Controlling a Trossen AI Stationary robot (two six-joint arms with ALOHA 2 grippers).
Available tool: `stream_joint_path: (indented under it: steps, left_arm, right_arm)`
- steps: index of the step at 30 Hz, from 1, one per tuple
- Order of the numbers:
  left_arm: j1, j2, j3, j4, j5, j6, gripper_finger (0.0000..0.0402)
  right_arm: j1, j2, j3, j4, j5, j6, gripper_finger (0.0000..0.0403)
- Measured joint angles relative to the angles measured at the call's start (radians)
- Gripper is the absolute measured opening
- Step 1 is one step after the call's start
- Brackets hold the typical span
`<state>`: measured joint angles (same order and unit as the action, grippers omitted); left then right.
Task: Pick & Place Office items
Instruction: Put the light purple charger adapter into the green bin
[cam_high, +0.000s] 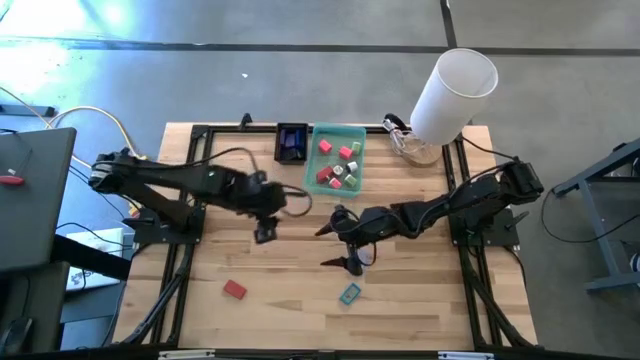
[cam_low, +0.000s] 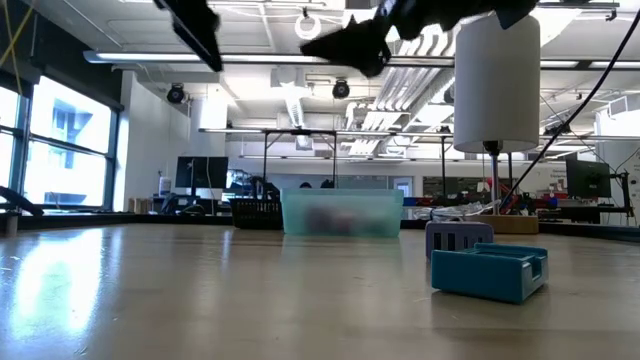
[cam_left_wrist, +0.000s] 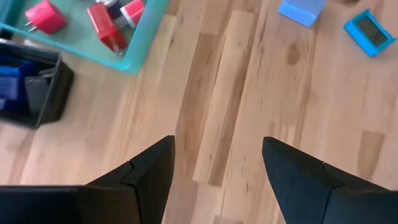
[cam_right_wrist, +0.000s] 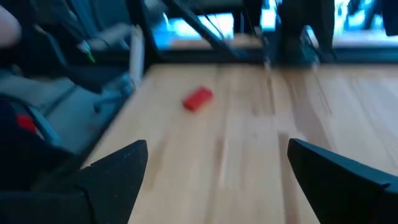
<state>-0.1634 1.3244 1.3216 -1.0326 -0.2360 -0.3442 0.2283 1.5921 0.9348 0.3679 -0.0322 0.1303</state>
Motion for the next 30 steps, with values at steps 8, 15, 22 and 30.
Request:
stream_joint_path:
  steps: [8, 15, 22, 30]
  left_arm:
    - [-0.187, -0.025, 0.0, -0.117, -0.074, -0.143, 0.0233]
    - [-0.302, -0.027, 0.0, -0.223, -0.077, -0.231, 0.0234]
    - [-0.307, -0.055, 0.0, -0.33, -0.086, -0.348, 0.0234]
    - [-0.306, -0.067, -0.009, -0.348, -0.26, -0.458, 0.0234]
  right_arm:
    - [0.057, -0.001, 0.001, 0.272, 0.014, 0.001, 0.0375]
    - [0.1, -0.024, 0.019, 0.169, 0.107, 0.055, 0.0375]
    - [0.188, -0.059, 0.17, -0.316, 0.227, 0.211, 0.0375]
    - [0.23, -0.058, 0.193, -0.63, 0.323, 0.693, 0.0375]
